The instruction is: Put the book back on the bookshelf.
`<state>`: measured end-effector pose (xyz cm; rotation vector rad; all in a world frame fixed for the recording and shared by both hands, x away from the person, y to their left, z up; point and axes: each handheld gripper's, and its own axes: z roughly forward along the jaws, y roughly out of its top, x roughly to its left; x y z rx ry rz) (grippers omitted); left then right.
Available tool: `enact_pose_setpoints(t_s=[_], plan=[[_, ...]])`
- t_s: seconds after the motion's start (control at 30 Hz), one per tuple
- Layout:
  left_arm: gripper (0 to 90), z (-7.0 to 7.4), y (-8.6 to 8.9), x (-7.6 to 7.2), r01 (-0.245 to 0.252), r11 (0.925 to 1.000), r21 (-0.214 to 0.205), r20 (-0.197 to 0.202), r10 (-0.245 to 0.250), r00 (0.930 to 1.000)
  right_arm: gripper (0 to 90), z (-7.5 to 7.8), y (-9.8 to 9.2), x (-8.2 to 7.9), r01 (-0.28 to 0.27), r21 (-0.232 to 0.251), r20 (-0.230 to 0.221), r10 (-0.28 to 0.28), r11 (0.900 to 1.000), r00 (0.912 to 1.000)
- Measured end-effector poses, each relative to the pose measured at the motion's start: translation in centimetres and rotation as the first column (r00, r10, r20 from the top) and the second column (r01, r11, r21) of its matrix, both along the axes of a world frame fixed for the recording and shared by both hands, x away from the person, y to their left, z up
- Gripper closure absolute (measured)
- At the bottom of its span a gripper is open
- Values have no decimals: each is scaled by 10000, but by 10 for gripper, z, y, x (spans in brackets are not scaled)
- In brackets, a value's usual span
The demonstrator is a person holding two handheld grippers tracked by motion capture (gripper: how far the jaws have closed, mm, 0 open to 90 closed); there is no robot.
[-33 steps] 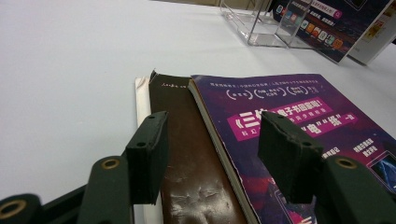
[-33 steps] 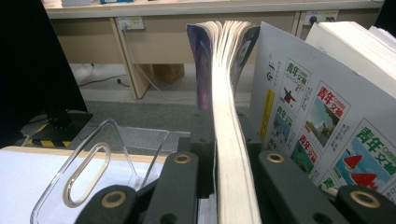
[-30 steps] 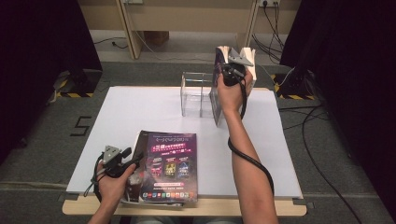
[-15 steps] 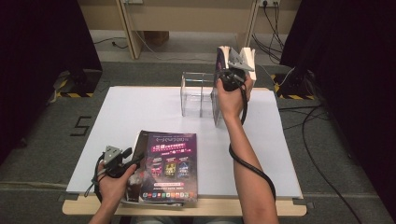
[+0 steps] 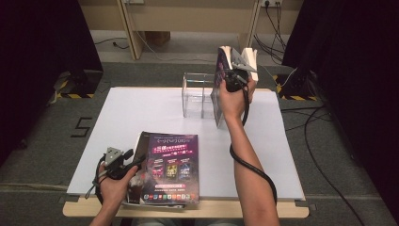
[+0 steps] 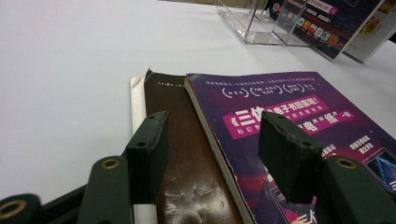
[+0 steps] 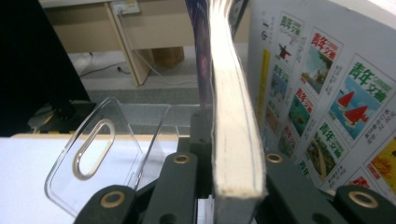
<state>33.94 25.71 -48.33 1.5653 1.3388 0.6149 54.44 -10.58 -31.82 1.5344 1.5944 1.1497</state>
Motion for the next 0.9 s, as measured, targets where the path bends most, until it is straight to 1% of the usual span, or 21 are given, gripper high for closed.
enact_pose_setpoints(t_s=[0.1, 0.2, 0.4, 0.47, 0.57, 0.67, 0.77, 0.9], plan=[[422, 0, 1, 0, 0, 10000, -1, -7, 0, 10000, 833, 0, 0, 2, 81, 86, 203, -83, 9999, 9998], [422, -1, 2, 1, -6, 10000, 5, -19, 6, 10000, 833, 1, 0, 3, 137, 34, 355, -138, 9999, 9993], [422, 0, 1, 0, -5, 10000, -18, -7, 5, 10000, 828, 0, 0, 3, 30, -217, 367, -23, 9998, 9993], [422, 0, 1, 0, -7, 10000, -12, -1, 7, 10000, 815, -2, 0, 1, 93, -385, 351, -80, 9992, 9994], [422, -1, 0, 0, 6, 10000, -8, -13, -6, 10000, 795, -4, -1, -2, 86, -514, 390, -66, 9986, 9992], [422, -1, 0, 0, 20, 10000, 26, -32, -20, 10000, 776, -4, -5, -4, 89, -460, 391, -71, 9989, 9992], [422, -1, 0, 0, 26, 10000, 41, -53, -25, 10000, 759, -3, -6, -6, 73, -542, 449, -49, 9985, 9990], [422, -1, 0, 0, 15, 10000, 38, -63, -15, 10000, 738, 0, -5, -12, 3, -526, 631, 30, 9986, 9980]])
